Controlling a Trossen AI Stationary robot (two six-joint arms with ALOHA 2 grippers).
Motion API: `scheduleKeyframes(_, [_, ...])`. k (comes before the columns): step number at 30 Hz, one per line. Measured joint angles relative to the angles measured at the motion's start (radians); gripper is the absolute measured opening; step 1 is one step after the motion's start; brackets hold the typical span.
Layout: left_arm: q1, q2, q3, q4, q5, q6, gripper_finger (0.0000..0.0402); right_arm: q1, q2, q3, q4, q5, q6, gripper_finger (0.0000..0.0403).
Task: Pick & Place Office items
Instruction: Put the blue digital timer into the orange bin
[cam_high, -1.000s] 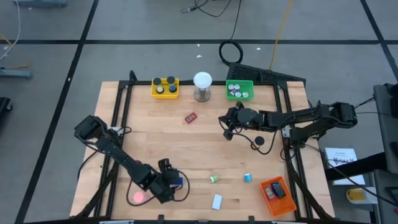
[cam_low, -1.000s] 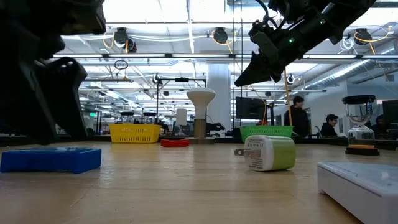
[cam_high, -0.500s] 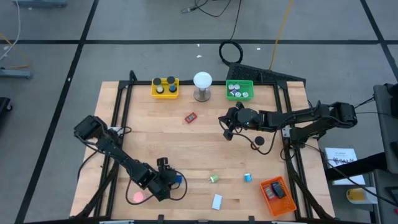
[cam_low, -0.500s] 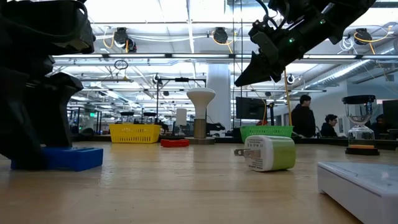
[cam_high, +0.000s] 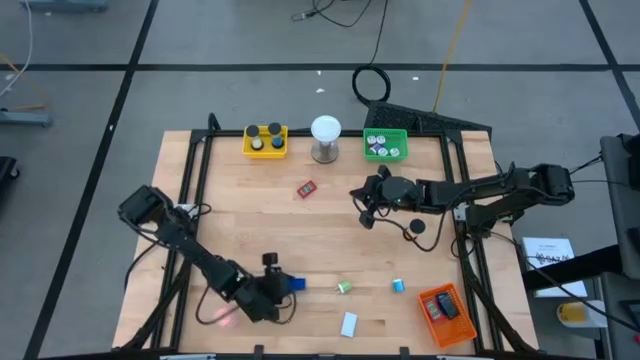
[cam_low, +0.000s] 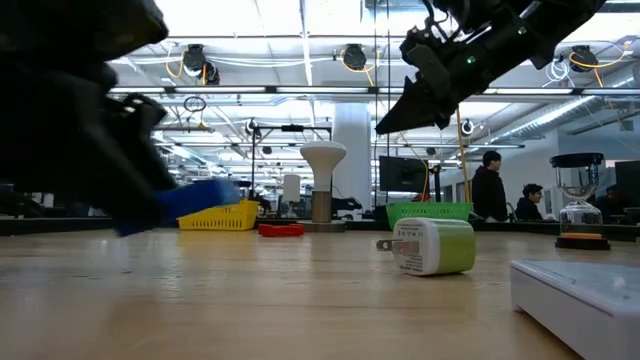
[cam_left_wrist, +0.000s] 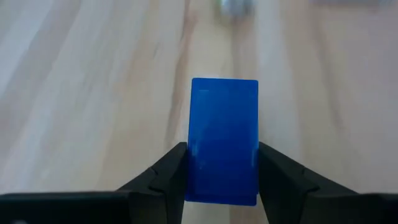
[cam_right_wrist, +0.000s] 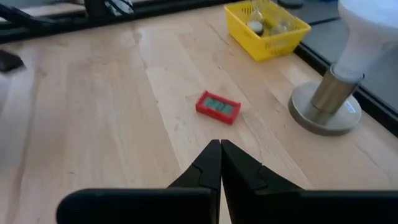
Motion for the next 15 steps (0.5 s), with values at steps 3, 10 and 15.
scheduleKeyframes(3, [0.049, 0.0, -0.123, 0.368, 0.06, 0.126, 0.0157, 0.008, 0.011, 0.0, 0.054, 0.001, -0.013, 0.0004])
scheduleKeyframes(10, [0.231, 0.0, -0.418, 1.169, 0.232, 0.323, 0.0157, 0.015, 0.06, -0.064, 0.287, -0.001, -0.043, 0.0004])
scheduleKeyframes(15, [0.368, 0.0, -0.48, 1.515, 0.475, 0.439, 0.0157, 0.015, 0.124, -0.095, 0.459, -0.001, -0.041, 0.0014])
